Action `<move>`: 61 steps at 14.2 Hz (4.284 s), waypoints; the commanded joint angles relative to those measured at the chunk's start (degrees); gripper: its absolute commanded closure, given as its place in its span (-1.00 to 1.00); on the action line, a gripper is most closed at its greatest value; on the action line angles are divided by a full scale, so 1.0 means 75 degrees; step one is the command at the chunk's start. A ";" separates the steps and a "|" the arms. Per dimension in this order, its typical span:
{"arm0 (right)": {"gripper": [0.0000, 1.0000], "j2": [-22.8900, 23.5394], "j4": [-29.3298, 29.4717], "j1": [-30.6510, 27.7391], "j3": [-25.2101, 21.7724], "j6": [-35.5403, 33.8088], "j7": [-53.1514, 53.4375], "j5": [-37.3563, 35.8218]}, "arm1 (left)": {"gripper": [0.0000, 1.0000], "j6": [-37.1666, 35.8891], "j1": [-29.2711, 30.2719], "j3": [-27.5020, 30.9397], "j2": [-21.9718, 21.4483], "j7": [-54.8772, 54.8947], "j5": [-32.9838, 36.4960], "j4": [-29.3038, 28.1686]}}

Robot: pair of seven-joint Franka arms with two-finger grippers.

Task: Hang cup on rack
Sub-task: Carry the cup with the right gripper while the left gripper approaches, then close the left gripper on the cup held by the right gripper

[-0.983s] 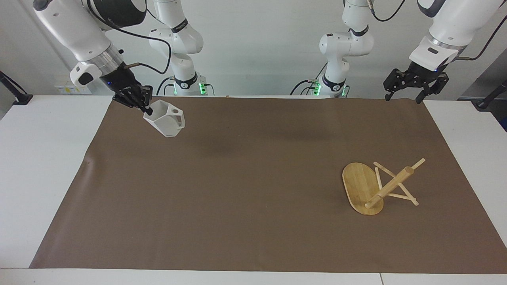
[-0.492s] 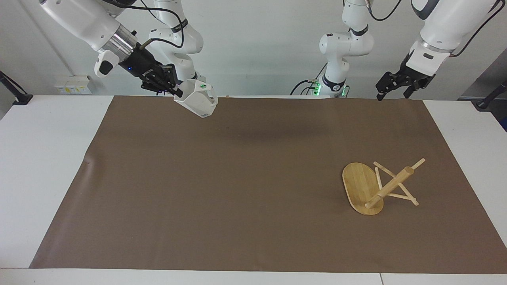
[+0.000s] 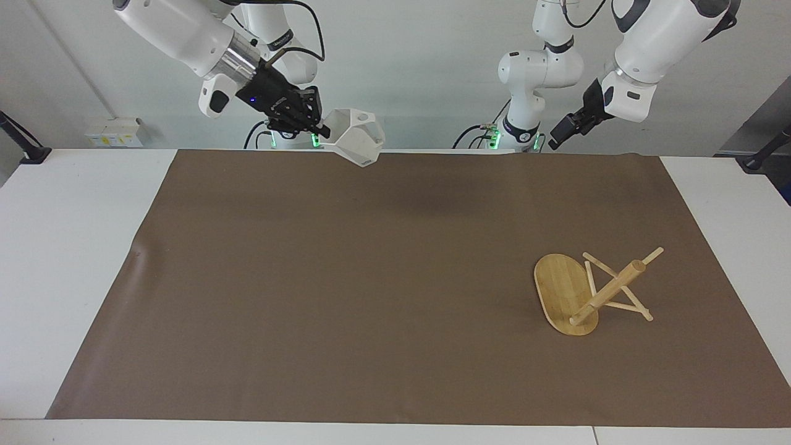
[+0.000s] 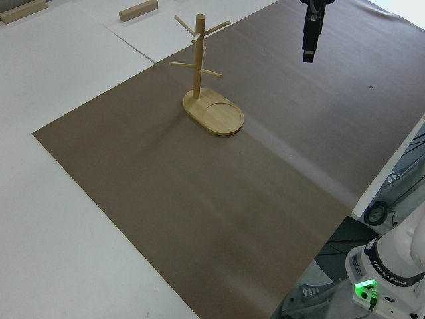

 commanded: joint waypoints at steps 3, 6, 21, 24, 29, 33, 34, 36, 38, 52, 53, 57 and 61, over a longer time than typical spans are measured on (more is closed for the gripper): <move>1.00 -0.0109 -0.0221 0.0704 0.0349 0.1531 0.1555 0.0254 | -1.00 0.1126 -0.0083 0.0063 -0.0723 -0.3286 -0.1802 -0.1286; 1.00 -0.0249 -0.0585 0.1162 0.0349 0.2588 0.1909 0.0265 | -1.00 0.1840 -0.0012 0.0063 -0.0724 -0.4729 -0.3149 -0.1486; 1.00 -0.0297 -0.1089 0.2394 0.0372 0.3751 0.2988 0.0347 | -1.00 0.3624 -0.0761 0.0028 -0.0114 -0.5694 -0.6211 -0.1732; 1.00 -0.0226 -0.1089 0.2581 0.0384 0.3774 0.2941 0.0347 | -1.00 0.3589 -0.0902 0.0028 -0.0137 -0.5694 -0.6212 -0.1791; 1.00 -0.0226 -0.1089 0.2581 0.0384 0.3786 0.2941 0.0347 | -1.00 0.3449 -0.0996 0.0016 -0.0196 -0.5729 -0.6166 -0.1907; 1.00 -0.0214 -0.1089 0.2581 0.0384 0.3786 0.2941 0.0347 | -1.00 0.3413 -0.1031 0.0016 -0.0278 -0.5706 -0.6154 -0.2084; 1.00 -0.0214 -0.1078 0.2581 0.0384 0.3774 0.2941 0.0347 | -1.00 0.3401 -0.1008 0.0016 -0.0278 -0.5706 -0.6154 -0.2061; 1.00 -0.0214 -0.1077 0.2581 0.0384 0.3774 0.2941 0.0347 | -0.88 0.3413 -0.1043 0.0004 -0.0278 -0.5659 -0.6154 -0.2061; 1.00 -0.0214 -0.1077 0.2581 0.0384 0.3774 0.2941 0.0347 | -0.69 0.3378 -0.1043 0.0004 -0.0278 -0.5659 -0.6154 -0.2049; -0.43 -0.0179 -0.1031 0.2570 0.0372 0.3751 0.2953 0.0347 | 1.00 0.3109 -0.0950 0.0028 -0.0267 -0.5425 -0.6107 -0.1967; -0.84 -0.0179 -0.1031 0.2570 0.0372 0.3762 0.2929 0.0347 | 1.00 0.3108 -0.0950 0.0028 -0.0267 -0.5436 -0.6095 -0.1967; -1.00 -0.0179 -0.1031 0.2570 0.0372 0.3786 0.2742 0.0336 | 1.00 0.3120 -0.0973 0.0028 -0.0267 -0.5483 -0.5828 -0.1978; -1.00 -0.0179 -0.1031 0.2570 0.0372 0.3786 0.2742 0.0336 | 1.00 0.3178 -0.0973 0.0028 -0.0278 -0.5857 -0.5254 -0.2037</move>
